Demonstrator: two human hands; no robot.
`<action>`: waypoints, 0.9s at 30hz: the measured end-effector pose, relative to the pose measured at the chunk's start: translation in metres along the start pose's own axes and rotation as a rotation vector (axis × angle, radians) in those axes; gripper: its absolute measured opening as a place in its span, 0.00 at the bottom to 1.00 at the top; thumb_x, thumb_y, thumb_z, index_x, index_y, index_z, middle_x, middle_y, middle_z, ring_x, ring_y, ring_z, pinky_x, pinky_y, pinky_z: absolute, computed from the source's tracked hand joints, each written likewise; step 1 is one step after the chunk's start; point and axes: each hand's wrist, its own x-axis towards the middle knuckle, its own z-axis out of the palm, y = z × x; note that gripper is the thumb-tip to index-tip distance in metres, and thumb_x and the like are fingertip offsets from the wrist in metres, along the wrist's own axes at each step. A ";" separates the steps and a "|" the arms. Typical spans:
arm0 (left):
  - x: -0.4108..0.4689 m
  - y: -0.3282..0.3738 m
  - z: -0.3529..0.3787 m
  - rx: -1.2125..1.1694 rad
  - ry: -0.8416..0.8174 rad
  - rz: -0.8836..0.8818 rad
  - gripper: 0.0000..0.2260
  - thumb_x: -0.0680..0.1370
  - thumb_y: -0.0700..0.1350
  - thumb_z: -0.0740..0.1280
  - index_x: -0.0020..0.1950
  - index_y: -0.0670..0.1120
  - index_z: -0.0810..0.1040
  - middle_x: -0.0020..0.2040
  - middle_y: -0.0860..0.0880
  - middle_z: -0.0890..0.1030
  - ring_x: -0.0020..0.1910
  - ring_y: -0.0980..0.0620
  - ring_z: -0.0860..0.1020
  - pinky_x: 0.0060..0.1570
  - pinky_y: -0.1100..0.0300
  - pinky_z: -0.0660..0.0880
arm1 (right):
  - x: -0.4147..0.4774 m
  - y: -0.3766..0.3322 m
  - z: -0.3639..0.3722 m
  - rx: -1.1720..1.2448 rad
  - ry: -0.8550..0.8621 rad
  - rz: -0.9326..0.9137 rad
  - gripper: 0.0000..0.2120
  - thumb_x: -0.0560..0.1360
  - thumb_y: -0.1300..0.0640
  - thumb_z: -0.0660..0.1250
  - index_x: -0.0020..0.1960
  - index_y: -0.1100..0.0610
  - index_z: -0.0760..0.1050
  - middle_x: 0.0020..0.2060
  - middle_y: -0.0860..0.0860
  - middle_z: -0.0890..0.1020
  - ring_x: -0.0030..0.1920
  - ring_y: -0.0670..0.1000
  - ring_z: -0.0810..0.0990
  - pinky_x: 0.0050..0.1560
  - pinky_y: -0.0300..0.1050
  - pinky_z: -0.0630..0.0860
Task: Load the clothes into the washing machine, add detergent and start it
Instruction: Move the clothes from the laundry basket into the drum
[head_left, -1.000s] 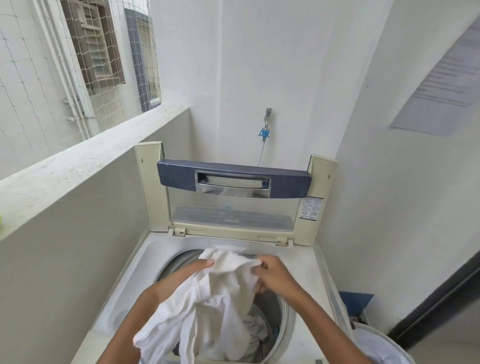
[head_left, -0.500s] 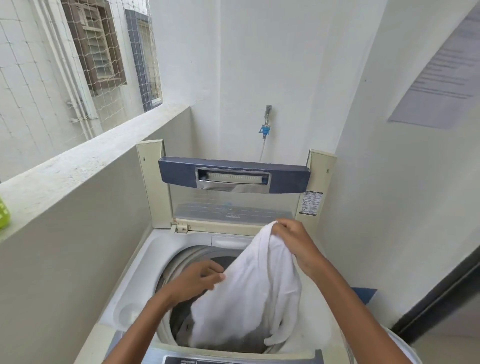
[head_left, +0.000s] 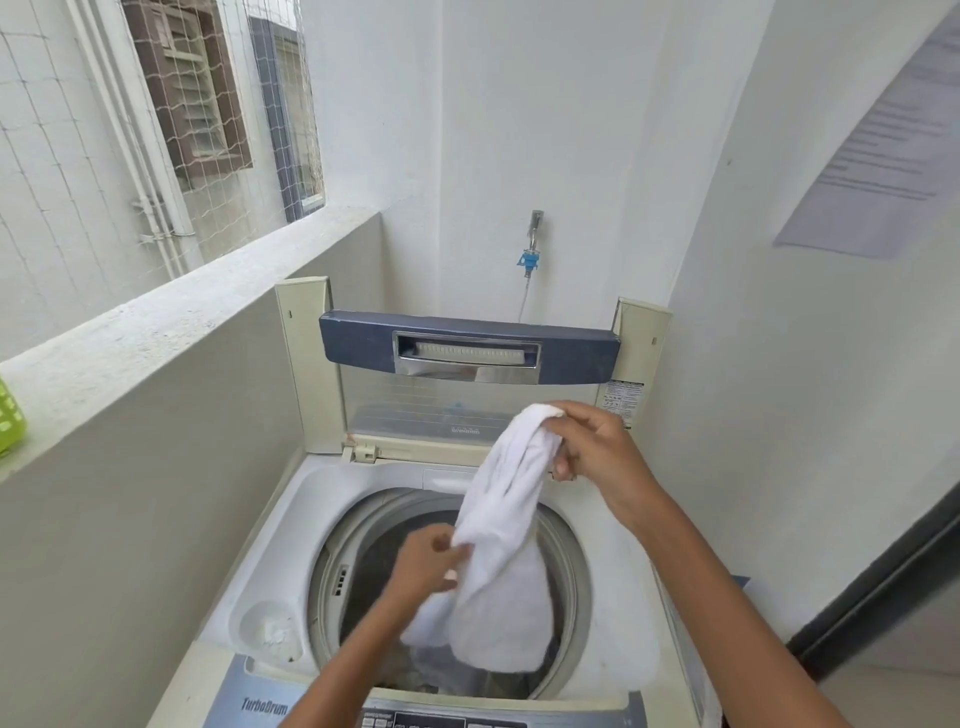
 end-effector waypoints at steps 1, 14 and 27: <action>0.005 0.003 -0.013 -0.065 0.051 -0.035 0.09 0.73 0.37 0.70 0.34 0.46 0.75 0.32 0.49 0.75 0.31 0.51 0.73 0.33 0.60 0.73 | 0.005 0.002 -0.006 -0.086 0.081 -0.014 0.08 0.75 0.65 0.64 0.45 0.56 0.81 0.30 0.52 0.78 0.20 0.47 0.69 0.25 0.38 0.70; 0.048 0.065 -0.108 0.102 0.486 0.217 0.07 0.77 0.42 0.63 0.40 0.48 0.76 0.34 0.50 0.84 0.39 0.43 0.81 0.47 0.49 0.77 | 0.037 0.038 -0.005 -0.140 0.223 0.075 0.08 0.78 0.58 0.63 0.54 0.58 0.77 0.41 0.52 0.80 0.41 0.51 0.79 0.43 0.46 0.76; 0.048 0.013 -0.083 0.637 0.210 0.301 0.28 0.75 0.35 0.58 0.73 0.52 0.60 0.70 0.45 0.70 0.62 0.42 0.74 0.51 0.53 0.72 | 0.017 0.092 0.010 -0.279 -0.112 0.155 0.18 0.76 0.69 0.59 0.64 0.58 0.73 0.65 0.54 0.74 0.63 0.49 0.72 0.47 0.23 0.68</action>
